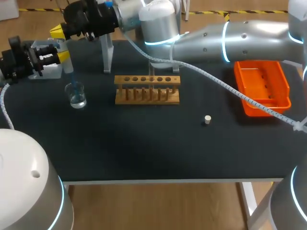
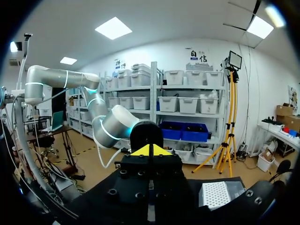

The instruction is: Invert the test tube, pick up the pipette, mount the tip to pipette, aspirate from beaker and dispense into the tube, eject the tip, return the pipette, and cap with the stopper.

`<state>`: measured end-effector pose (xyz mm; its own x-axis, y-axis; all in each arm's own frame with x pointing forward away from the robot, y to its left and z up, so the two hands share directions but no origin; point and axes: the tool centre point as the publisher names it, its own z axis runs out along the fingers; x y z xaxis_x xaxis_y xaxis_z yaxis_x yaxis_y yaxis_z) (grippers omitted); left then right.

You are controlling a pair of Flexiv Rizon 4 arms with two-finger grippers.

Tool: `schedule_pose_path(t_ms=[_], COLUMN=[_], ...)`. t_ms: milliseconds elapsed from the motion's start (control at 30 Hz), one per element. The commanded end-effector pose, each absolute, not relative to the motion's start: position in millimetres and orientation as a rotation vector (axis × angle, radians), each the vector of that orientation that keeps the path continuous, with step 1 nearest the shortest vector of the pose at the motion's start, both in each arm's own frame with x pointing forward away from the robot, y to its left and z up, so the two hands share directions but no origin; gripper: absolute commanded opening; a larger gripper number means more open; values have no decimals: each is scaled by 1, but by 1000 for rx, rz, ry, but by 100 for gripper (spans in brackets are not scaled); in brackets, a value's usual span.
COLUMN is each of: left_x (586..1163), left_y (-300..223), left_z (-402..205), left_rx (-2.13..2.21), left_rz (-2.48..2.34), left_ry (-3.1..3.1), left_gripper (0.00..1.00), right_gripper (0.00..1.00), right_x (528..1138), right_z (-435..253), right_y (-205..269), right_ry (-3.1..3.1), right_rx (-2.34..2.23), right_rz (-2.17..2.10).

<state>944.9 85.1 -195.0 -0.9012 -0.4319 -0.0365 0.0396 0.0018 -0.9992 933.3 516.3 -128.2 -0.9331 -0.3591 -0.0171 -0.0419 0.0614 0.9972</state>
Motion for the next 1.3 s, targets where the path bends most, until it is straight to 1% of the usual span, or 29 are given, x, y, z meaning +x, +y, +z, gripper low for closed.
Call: schedule_pose_path(t_ms=[33,67,367,700,1033,1300], left_x=[945,945,945,945,945,945], left_y=[86,86,86,86,86,86], left_z=[-193,-193,-193,-193,-193,-193], left_rx=[-406,-406,-406,-406,-406,-406], left_rz=[-1966,-1966,-1966,-1966,-1966,-1966], left_ry=[1955,1955,1955,1955,1955,1955], left_gripper=[0,0,0,0,0,0], right_gripper=[48,100,100,100,100,100], right_x=[926,926,918,911,914,929], right_z=[-111,-107,-85,-81,-104,-135], right_y=[504,502,457,380,302,255], right_ry=[-2126,-2128,-2167,-2281,-2379,-2413], right_rx=[413,419,433,424,365,276], right_rz=[-1971,-1977,-2001,-1964,-1931,-1952])
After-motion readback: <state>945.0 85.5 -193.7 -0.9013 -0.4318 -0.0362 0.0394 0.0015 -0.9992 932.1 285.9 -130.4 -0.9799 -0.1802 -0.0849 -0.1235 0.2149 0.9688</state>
